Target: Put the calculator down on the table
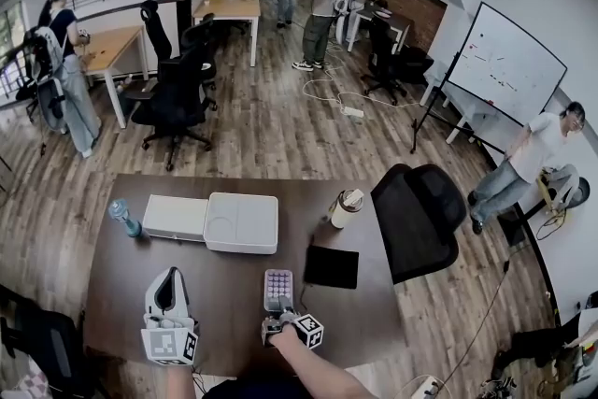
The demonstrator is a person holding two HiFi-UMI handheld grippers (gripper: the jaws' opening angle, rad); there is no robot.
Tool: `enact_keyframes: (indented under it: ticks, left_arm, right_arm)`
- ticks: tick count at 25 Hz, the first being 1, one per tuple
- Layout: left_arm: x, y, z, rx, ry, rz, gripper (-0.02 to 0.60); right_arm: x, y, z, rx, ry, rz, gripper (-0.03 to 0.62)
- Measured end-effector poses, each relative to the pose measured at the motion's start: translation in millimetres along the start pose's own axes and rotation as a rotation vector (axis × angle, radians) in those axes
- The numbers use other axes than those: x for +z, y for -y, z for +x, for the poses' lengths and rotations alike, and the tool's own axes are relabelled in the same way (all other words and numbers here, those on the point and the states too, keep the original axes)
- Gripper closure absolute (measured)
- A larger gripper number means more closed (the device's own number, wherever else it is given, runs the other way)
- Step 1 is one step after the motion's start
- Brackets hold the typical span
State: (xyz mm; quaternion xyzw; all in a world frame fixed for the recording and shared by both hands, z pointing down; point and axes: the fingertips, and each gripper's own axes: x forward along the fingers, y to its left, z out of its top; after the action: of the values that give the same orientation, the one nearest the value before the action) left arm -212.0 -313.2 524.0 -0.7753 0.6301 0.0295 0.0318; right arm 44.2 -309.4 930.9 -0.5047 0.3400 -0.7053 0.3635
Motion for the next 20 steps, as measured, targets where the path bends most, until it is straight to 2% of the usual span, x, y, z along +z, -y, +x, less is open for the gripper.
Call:
enact_keyframes:
  ticks: [4, 12, 15, 20]
  left_arm:
    - [-1.5, 5.3, 3.2, -0.012, -0.002, -0.007, 0.584]
    - [-1.8, 10.0, 4.1, -0.024, -0.006, -0.012, 0.584]
    - [-3.7, 8.9, 3.5, -0.021, -0.005, -0.017, 0.584]
    - [-4.3, 10.6, 0.6, -0.023, -0.011, -0.008, 0.584]
  right_arm:
    - [-7.6, -0.7, -7.8, -0.046, -0.011, 0.008, 0.309]
    - [-15.0, -23.5, -22.1, -0.119, 0.008, -0.043, 0.266]
    - [-16.4, -54.7, -18.5, -0.059, 0.018, -0.064, 0.264]
    - [-20.3, -120.8, -11.9, 0.121, -0.002, -0.107, 0.264]
